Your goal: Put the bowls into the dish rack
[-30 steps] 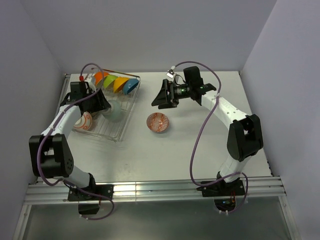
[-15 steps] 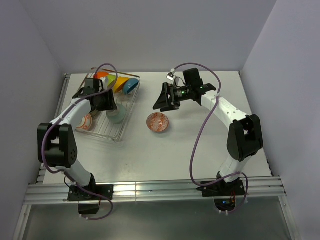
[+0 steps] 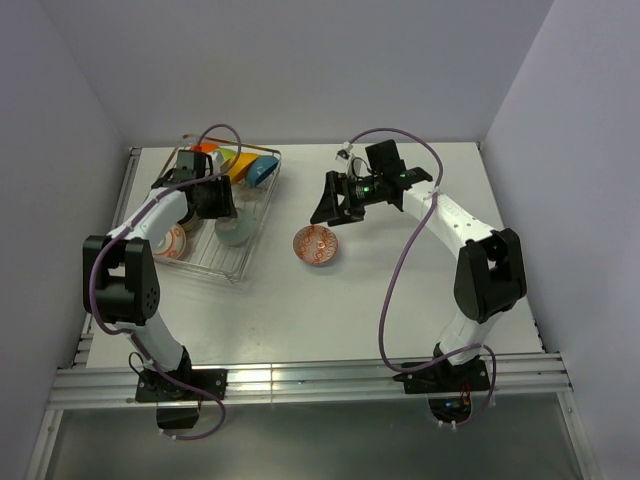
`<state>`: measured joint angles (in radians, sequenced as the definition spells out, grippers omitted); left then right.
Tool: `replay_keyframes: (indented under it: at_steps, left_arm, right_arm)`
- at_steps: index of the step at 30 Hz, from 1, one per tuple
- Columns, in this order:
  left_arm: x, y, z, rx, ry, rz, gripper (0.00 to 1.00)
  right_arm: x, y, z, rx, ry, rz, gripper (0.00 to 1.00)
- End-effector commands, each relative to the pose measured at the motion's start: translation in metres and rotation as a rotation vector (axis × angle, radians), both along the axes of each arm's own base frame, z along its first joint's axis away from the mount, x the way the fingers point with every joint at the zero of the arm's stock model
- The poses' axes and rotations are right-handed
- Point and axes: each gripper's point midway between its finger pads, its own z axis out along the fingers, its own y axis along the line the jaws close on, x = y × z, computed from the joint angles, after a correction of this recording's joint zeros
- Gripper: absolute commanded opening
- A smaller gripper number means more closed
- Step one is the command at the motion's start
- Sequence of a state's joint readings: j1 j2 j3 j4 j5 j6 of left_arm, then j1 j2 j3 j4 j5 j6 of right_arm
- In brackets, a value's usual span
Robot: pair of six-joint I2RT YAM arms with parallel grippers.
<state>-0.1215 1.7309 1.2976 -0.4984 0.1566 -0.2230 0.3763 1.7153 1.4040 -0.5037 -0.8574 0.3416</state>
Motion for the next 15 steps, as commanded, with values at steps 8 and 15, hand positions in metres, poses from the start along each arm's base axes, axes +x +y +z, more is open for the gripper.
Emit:
replay_keyframes:
  at_steps: [8, 15]
  left_arm:
    - [0.015, -0.017, 0.026, -0.014, -0.085, -0.044, 0.55]
    - [0.014, -0.015, 0.037, 0.032, -0.101, -0.056, 0.80]
  right_arm:
    - [0.016, -0.029, -0.010, -0.182, -0.126, -0.083, 0.85]
    - [0.029, -0.050, -0.035, -0.340, -0.138, -0.137, 0.85]
